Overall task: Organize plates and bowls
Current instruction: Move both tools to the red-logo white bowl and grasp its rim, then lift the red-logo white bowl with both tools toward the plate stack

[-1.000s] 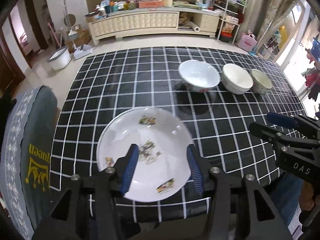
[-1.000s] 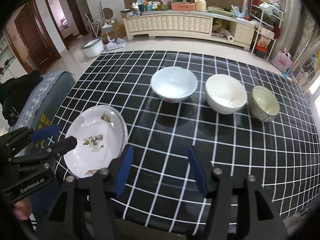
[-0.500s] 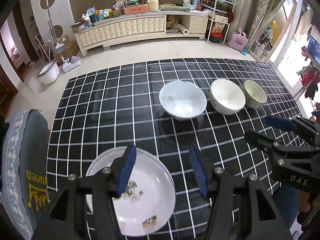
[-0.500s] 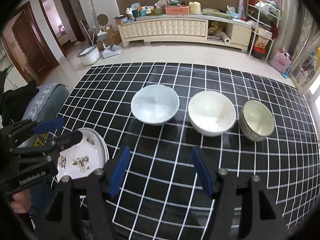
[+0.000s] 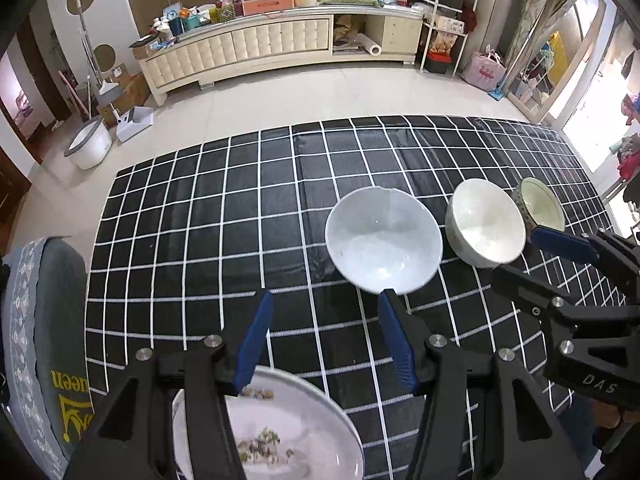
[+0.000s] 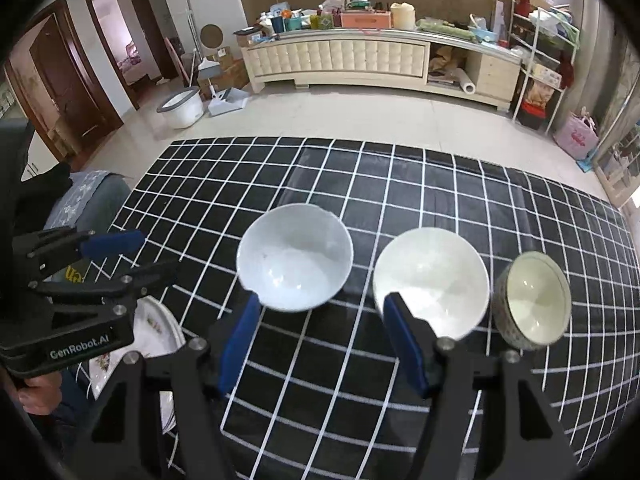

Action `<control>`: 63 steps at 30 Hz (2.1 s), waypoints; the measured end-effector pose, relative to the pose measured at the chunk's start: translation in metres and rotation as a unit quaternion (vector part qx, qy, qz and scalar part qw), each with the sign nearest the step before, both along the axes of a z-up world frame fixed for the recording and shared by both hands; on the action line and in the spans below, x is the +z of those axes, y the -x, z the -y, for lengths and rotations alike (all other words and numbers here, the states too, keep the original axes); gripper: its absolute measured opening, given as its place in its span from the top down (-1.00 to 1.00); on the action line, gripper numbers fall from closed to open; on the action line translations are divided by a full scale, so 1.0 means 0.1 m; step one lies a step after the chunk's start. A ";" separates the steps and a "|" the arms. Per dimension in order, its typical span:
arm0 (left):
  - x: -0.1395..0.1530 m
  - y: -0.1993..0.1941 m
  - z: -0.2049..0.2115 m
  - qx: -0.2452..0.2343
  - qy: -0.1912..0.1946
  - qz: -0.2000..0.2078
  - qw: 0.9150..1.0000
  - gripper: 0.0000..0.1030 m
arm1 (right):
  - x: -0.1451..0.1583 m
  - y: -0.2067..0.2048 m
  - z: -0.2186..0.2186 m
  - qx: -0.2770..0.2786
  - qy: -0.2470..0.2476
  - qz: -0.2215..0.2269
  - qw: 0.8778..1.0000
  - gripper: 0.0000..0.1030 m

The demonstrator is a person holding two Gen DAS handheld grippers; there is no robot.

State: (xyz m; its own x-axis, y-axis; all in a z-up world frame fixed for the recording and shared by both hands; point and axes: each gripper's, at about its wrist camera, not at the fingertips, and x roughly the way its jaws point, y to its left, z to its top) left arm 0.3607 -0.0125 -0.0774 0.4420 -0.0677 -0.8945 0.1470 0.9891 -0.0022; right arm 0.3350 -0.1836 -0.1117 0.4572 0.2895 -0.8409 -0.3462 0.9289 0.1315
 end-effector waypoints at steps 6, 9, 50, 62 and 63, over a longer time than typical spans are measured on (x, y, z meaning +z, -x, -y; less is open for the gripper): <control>-0.23 -0.30 0.01 0.002 0.011 -0.028 1.000 -0.02 | -0.22 -0.23 -0.03 0.015 -0.011 -0.023 1.000 -0.23; -0.36 -0.42 0.01 0.001 0.008 -0.041 0.999 -0.02 | -0.33 -0.36 -0.05 0.016 -0.003 -0.033 0.999 -0.08; -0.97 -0.75 0.36 -0.050 -0.020 -0.122 0.991 0.73 | -0.80 -0.54 -0.08 0.006 0.021 -0.083 0.996 0.82; -0.63 -0.18 0.57 -0.065 -0.026 -0.107 0.992 0.73 | -0.45 -0.05 0.10 -0.016 0.003 -0.081 0.997 0.83; -0.59 -0.10 0.58 -0.065 -0.026 -0.104 0.992 0.73 | -0.42 0.02 0.12 -0.017 0.003 -0.082 0.997 0.83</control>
State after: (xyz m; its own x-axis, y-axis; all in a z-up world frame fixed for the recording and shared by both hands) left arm 0.3702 -0.0709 -0.1367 0.2374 -0.0631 -0.9694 0.2757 0.9612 0.0049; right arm 0.3330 -0.1952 -0.1536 0.3235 0.2712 -0.9065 -0.2896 0.9404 0.1780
